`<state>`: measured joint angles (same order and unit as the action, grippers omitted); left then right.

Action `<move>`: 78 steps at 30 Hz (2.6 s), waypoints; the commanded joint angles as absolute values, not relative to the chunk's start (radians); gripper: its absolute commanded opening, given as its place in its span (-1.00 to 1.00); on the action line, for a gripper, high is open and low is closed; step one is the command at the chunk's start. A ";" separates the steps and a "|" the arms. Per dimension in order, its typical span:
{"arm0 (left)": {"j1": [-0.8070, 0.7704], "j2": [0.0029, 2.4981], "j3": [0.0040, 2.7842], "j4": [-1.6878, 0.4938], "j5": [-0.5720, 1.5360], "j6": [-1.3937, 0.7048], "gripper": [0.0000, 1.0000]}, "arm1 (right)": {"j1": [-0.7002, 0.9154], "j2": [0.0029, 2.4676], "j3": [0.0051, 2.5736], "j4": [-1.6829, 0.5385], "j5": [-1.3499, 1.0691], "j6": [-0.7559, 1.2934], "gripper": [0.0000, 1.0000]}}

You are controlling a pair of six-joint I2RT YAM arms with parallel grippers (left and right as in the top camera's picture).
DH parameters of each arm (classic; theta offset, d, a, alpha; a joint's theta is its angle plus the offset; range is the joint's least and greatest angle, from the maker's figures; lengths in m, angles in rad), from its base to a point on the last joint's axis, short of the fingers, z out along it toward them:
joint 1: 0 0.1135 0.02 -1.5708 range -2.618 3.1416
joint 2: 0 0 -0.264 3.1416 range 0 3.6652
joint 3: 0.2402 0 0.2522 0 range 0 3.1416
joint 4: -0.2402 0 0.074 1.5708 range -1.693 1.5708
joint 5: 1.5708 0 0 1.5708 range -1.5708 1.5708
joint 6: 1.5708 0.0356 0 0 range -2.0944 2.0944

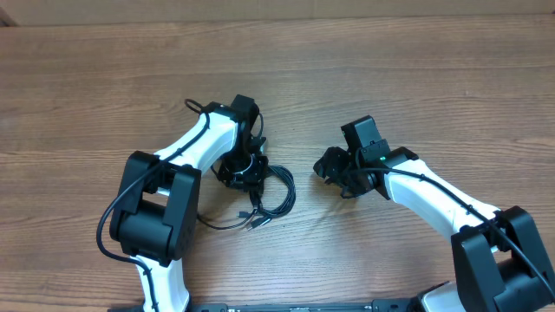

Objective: Untangle cables

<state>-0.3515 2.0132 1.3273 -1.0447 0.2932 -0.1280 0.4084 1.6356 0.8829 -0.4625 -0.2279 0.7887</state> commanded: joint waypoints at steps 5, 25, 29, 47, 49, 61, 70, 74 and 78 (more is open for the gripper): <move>-0.353 2.024 1.393 -1.097 0.210 -0.178 0.04 | 0.412 1.641 0.883 -0.461 -0.217 0.788 0.20; -0.354 2.024 1.388 -1.246 0.184 -0.307 -0.50 | 0.412 1.641 0.883 -0.462 -0.217 0.788 0.24; -0.356 2.024 1.388 -1.272 0.208 -0.299 -0.53 | 0.412 1.641 0.883 -0.463 -0.217 0.788 0.24; -0.361 2.024 1.325 -1.300 0.466 -0.126 -0.49 | 0.412 1.641 0.883 -0.465 -0.217 0.788 0.26; -0.360 2.024 1.325 -1.292 0.480 -0.126 -0.52 | 0.412 1.641 0.883 -0.464 -0.217 0.788 0.27; -0.359 2.024 1.325 -1.257 0.459 -0.126 -0.38 | 0.412 1.641 0.883 -0.465 -0.218 0.788 0.27; -0.334 2.024 1.325 -1.267 0.387 -0.141 0.08 | 0.412 1.641 0.883 -0.464 -0.217 0.788 0.28; -0.349 2.024 1.310 -1.262 0.406 -0.162 0.15 | 0.412 1.641 0.883 -0.465 -0.217 0.788 0.28; -0.364 2.024 1.273 -1.234 0.449 -0.162 0.17 | 0.412 1.641 0.883 -0.464 -0.217 0.788 0.28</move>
<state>-0.3443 2.0144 1.3087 -1.2484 0.4088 -0.1513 0.4084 1.6356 0.8829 -0.4652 -0.2279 0.7887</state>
